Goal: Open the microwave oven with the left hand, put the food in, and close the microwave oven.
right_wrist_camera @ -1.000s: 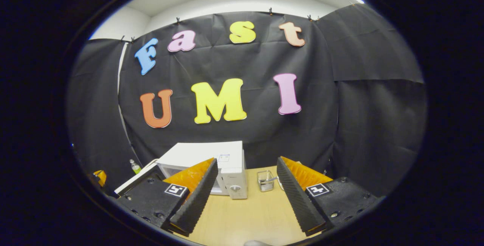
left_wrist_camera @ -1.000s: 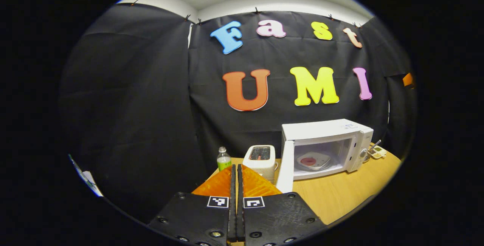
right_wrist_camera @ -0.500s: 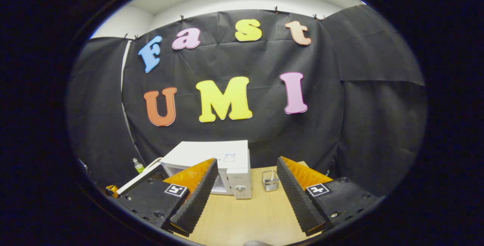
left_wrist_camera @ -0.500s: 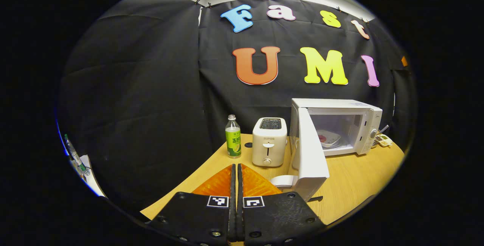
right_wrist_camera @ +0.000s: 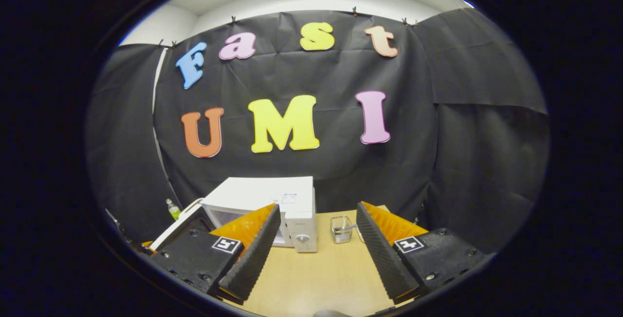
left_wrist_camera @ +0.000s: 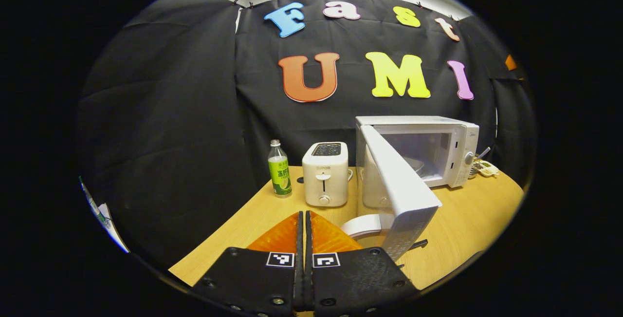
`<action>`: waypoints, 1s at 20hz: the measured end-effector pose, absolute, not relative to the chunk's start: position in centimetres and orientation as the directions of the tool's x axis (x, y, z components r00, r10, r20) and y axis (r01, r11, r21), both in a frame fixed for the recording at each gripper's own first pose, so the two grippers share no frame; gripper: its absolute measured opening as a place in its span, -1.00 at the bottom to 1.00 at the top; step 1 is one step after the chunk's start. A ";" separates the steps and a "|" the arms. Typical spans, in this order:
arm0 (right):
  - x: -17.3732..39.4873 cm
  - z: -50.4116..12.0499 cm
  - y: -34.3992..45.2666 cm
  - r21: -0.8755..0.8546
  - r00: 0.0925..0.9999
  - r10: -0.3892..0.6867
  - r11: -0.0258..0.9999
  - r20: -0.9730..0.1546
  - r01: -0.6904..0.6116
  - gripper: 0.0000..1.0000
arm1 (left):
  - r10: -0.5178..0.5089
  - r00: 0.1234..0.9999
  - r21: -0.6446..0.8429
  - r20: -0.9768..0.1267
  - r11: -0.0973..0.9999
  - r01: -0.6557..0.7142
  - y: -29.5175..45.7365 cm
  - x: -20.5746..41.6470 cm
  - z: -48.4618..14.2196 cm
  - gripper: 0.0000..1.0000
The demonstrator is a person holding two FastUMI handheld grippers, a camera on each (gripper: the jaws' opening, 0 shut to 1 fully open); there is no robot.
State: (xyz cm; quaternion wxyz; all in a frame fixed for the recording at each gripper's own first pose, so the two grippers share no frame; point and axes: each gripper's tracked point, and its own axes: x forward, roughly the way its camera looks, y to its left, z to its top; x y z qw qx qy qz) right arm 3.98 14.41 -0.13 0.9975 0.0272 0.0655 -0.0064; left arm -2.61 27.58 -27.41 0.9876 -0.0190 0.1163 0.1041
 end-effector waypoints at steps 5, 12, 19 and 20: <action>3.5 -0.7 14.0 0.077 0.989 -0.013 0.997 -0.145 0.024 0.99 | 0.119 0.968 -0.048 -0.222 0.990 -0.132 23.0 -1.8 -27.3 -1.00; 3.5 -2.0 12.9 0.103 0.985 -0.020 0.994 -0.174 0.038 0.99 | -0.046 0.974 -0.088 -0.222 0.996 0.027 15.1 0.0 -26.8 -1.00; 2.6 -2.8 11.5 0.103 0.980 -0.045 0.993 -0.195 0.066 0.99 | -0.181 0.961 -0.056 -0.211 0.983 0.173 8.8 1.8 -26.5 -1.00; 2.5 -2.8 11.4 0.102 0.979 -0.049 0.992 -0.197 0.070 0.99 | -0.198 0.958 -0.054 -0.207 0.980 0.191 8.0 2.0 -26.4 -1.00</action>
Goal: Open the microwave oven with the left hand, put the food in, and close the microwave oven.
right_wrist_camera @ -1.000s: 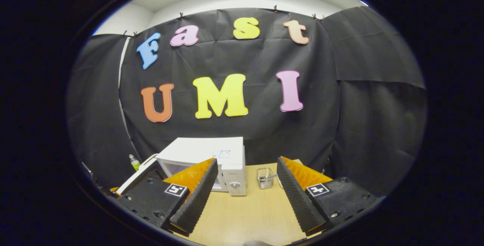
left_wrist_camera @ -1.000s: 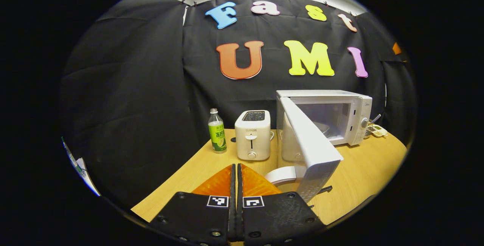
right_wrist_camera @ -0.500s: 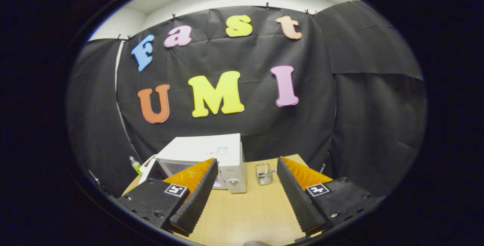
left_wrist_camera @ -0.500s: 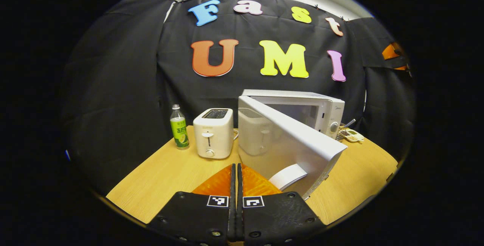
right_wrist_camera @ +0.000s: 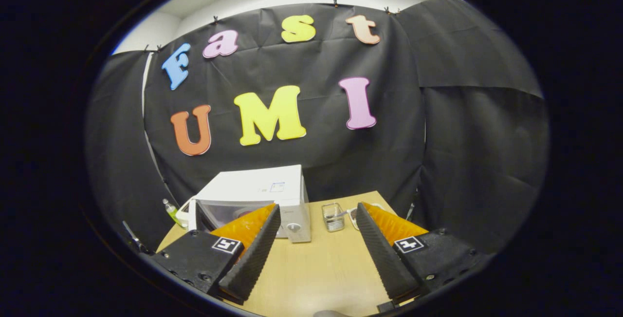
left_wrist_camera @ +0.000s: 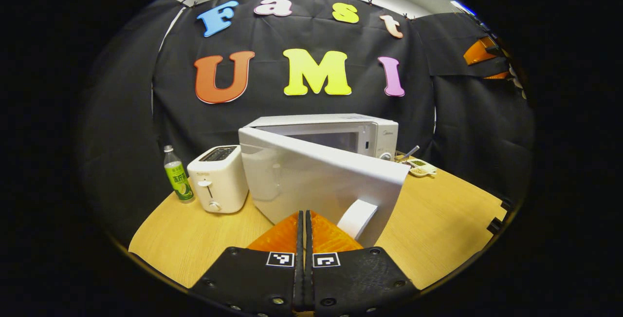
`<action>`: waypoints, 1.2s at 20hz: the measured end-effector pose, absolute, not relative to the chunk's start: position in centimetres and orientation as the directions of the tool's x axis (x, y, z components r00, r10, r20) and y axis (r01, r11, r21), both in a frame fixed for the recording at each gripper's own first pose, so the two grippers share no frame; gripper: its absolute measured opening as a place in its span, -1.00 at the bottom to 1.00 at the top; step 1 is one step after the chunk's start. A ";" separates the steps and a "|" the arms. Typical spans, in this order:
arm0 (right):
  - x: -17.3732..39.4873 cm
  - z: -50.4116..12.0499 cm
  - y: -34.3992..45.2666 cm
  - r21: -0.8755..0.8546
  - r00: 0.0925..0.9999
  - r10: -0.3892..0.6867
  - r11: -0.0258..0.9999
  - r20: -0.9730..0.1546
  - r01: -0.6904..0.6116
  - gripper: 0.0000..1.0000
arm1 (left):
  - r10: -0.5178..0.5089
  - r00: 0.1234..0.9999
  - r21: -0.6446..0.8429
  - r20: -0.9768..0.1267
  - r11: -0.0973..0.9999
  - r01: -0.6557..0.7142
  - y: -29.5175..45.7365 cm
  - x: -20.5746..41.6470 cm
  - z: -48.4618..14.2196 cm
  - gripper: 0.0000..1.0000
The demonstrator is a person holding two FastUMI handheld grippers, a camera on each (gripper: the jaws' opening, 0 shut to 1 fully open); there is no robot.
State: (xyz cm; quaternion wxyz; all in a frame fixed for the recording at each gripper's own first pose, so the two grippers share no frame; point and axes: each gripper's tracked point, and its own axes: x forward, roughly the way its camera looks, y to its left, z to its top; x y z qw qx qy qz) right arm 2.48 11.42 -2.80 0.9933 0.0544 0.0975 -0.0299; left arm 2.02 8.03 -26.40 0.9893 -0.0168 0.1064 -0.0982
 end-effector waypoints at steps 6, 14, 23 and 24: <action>2.2 -2.8 10.3 0.076 0.974 -0.084 0.992 -0.210 0.102 0.99 | -0.280 0.942 -0.035 -0.185 0.960 0.278 4.5 4.4 -25.5 -1.00; 2.2 -3.9 8.4 0.083 0.961 -0.136 0.984 -0.243 0.160 0.99 | -0.353 0.919 -0.043 -0.178 0.935 0.351 -0.2 8.0 -24.9 -1.00; 2.0 -4.6 7.1 0.073 0.950 -0.170 0.978 -0.261 0.195 0.99 | -0.394 0.902 -0.028 -0.179 0.918 0.395 -3.5 12.3 -24.3 -1.00; 1.9 -4.5 6.9 0.073 0.949 -0.174 0.977 -0.263 0.200 0.99 | -0.395 0.901 -0.028 -0.178 0.918 0.396 -3.8 12.7 -24.2 -1.00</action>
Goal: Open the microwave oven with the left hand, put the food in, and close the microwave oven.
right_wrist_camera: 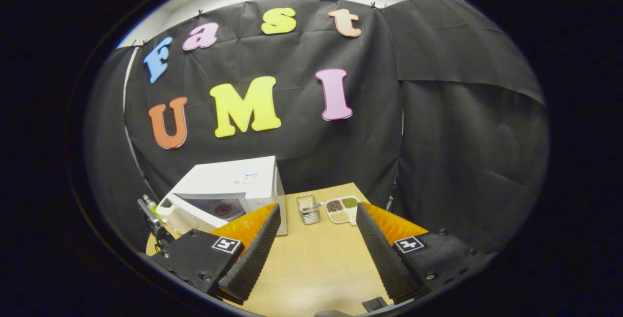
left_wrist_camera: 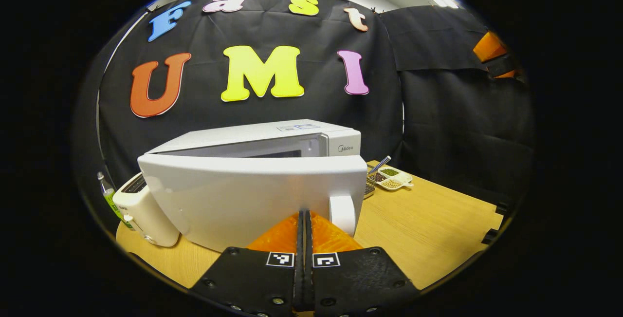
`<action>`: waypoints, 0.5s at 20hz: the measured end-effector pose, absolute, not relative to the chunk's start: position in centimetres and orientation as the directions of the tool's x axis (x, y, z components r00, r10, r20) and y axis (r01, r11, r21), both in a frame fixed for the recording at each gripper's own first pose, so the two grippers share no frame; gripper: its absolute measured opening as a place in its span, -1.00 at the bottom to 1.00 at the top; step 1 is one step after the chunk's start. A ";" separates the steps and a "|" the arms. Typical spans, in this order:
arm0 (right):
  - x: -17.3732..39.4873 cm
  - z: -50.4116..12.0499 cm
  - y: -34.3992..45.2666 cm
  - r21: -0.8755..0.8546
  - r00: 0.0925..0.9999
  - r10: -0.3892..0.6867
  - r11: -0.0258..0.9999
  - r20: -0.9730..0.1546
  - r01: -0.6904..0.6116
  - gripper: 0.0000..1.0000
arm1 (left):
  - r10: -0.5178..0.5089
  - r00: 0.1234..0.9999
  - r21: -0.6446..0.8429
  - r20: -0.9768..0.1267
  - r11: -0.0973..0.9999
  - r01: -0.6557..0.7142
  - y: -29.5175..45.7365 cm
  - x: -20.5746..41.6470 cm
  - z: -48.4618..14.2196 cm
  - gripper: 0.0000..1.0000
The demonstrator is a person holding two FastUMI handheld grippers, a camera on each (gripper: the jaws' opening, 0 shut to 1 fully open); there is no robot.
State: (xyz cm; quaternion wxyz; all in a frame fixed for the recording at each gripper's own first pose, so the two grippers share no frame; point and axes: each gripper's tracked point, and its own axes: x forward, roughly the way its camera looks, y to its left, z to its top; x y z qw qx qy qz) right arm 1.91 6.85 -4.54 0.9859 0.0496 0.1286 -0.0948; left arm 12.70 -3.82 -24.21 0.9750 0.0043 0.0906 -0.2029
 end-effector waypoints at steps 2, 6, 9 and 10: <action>1.8 -4.7 6.3 0.074 0.946 -0.186 0.974 -0.264 0.212 0.99 | -0.397 0.901 -0.027 -0.177 0.917 0.398 -4.5 13.6 -23.9 -1.00; 1.7 -4.3 5.7 0.079 0.947 -0.197 0.972 -0.252 0.223 0.99 | -0.401 0.901 -0.021 -0.166 0.915 0.403 -5.0 14.9 -23.1 -1.00; 1.9 -3.7 5.6 0.060 0.950 -0.204 0.973 -0.236 0.223 0.99 | -0.403 0.902 -0.011 -0.155 0.914 0.406 -5.6 16.0 -22.6 -1.00; 2.0 -3.5 5.5 0.052 0.951 -0.207 0.973 -0.230 0.224 0.99 | -0.402 0.903 -0.010 -0.153 0.914 0.405 -5.7 16.4 -22.4 -1.00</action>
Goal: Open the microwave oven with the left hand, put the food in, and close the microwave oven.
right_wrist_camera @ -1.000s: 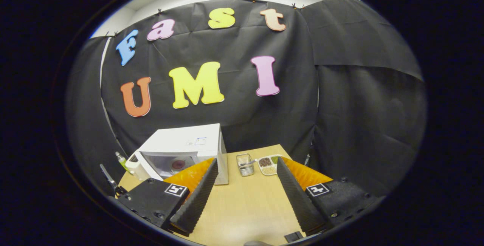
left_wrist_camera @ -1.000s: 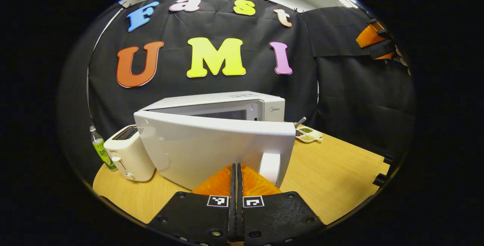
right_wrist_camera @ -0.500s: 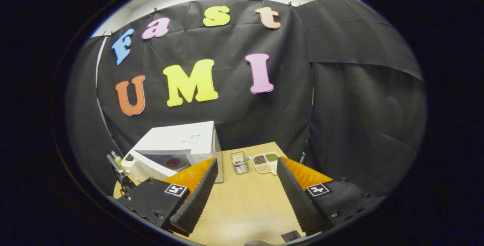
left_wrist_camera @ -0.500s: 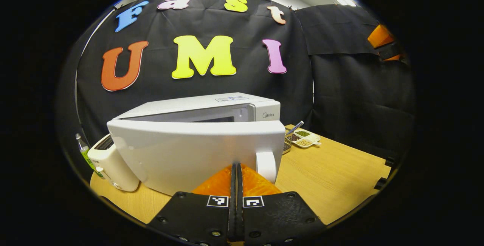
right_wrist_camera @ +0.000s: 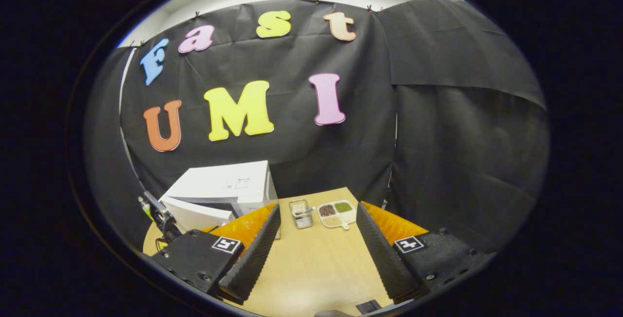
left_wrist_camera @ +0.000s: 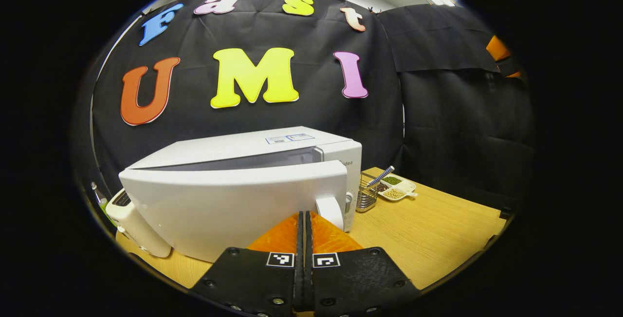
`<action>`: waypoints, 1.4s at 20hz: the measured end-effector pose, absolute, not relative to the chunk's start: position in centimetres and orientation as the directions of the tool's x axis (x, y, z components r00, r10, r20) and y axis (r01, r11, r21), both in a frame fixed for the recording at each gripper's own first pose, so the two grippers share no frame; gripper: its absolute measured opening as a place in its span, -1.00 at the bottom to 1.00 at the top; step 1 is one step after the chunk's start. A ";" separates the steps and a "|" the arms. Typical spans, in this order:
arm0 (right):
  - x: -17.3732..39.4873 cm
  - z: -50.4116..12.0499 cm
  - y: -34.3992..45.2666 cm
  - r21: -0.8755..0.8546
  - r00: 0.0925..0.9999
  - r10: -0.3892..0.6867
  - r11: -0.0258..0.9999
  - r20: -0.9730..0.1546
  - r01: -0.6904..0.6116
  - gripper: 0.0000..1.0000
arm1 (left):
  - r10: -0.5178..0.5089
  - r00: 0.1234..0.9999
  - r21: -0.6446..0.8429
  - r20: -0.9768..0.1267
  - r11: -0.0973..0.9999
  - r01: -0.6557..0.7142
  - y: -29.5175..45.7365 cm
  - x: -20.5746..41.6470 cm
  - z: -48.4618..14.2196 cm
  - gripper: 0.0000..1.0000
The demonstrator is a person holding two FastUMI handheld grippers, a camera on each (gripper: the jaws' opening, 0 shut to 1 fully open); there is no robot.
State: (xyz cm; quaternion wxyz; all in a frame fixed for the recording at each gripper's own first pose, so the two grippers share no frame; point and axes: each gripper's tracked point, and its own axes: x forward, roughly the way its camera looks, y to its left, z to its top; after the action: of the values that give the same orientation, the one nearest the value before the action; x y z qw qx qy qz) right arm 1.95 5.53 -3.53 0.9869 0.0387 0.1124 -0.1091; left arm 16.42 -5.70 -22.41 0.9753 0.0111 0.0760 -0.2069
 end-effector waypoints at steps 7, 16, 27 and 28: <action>2.4 -2.1 5.8 -0.003 0.958 -0.211 0.977 -0.194 0.215 0.99 | -0.389 0.908 -0.026 -0.153 0.920 0.390 -6.3 18.9 -22.4 -1.00; 2.4 -2.4 5.4 -0.014 0.950 -0.227 0.973 -0.214 0.229 0.99 | -0.371 0.916 -0.064 -0.153 0.929 0.366 -6.7 21.7 -22.2 -1.00; 2.5 -2.8 5.9 -0.016 0.945 -0.217 0.975 -0.243 0.220 0.99 | -0.325 0.928 -0.085 -0.183 0.946 0.314 -6.8 22.6 -22.1 -1.00; 2.4 -2.5 5.7 -0.028 0.947 -0.218 0.976 -0.236 0.218 0.99 | -0.324 0.925 -0.077 -0.197 0.946 0.315 -6.8 22.3 -22.1 -0.99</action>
State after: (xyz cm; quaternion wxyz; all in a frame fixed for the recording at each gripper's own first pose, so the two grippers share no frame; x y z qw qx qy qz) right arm 2.43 5.71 -2.50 0.9866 -0.0005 0.1196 -0.1106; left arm 22.32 -6.80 -22.09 0.9809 -0.0220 0.1038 -0.1631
